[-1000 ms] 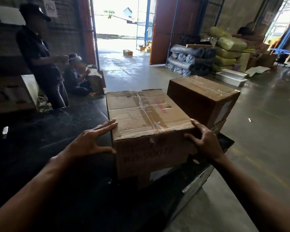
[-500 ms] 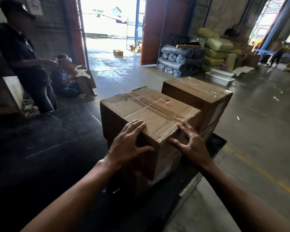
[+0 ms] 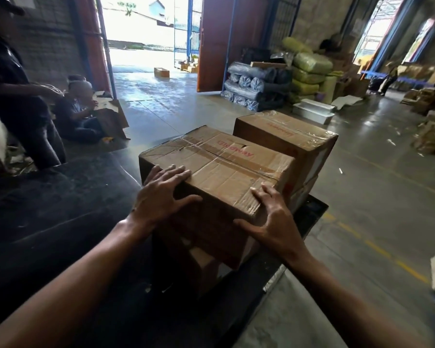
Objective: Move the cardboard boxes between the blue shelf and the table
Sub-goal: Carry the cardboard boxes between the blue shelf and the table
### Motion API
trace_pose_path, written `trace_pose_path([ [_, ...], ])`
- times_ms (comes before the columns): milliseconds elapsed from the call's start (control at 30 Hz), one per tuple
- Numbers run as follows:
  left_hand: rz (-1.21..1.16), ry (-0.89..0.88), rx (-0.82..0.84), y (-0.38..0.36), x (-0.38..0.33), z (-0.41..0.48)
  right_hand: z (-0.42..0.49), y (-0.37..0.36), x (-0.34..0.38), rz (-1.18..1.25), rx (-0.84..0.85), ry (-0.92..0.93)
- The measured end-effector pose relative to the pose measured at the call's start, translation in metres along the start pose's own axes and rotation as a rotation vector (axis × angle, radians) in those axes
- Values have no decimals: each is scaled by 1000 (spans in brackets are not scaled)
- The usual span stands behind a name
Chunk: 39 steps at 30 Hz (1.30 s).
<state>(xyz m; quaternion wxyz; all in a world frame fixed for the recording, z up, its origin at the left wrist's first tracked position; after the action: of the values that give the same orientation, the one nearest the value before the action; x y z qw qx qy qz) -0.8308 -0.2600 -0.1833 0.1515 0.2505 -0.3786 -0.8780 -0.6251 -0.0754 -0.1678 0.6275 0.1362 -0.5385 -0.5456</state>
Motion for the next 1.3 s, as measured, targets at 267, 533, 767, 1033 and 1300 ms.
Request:
trace_pose_path([
  [267, -175, 366, 196, 29, 77, 25, 4, 7, -11, 14, 11, 59],
  [533, -166, 358, -144, 40, 48, -22, 25, 20, -37, 10, 28, -19],
  [767, -216, 183, -77, 56, 38, -54, 46, 22, -46, -96, 28, -16],
  [1033, -263, 47, 91, 49, 28, -58, 55, 12, -56, -175, -79, -33],
  [1300, -35, -107, 137, 47, 39, -30, 47, -10, -24, -33, 26, -8],
])
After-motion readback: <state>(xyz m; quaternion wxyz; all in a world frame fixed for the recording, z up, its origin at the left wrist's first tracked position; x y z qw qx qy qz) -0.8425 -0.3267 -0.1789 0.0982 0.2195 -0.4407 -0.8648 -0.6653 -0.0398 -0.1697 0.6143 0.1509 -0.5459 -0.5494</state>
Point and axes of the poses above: each hand's wrist, its own z-axis towards the middle knuckle, its own y-axis out of the back of the hand, x = y × z, the point moved 3 cm from there along z, towards the middle knuckle
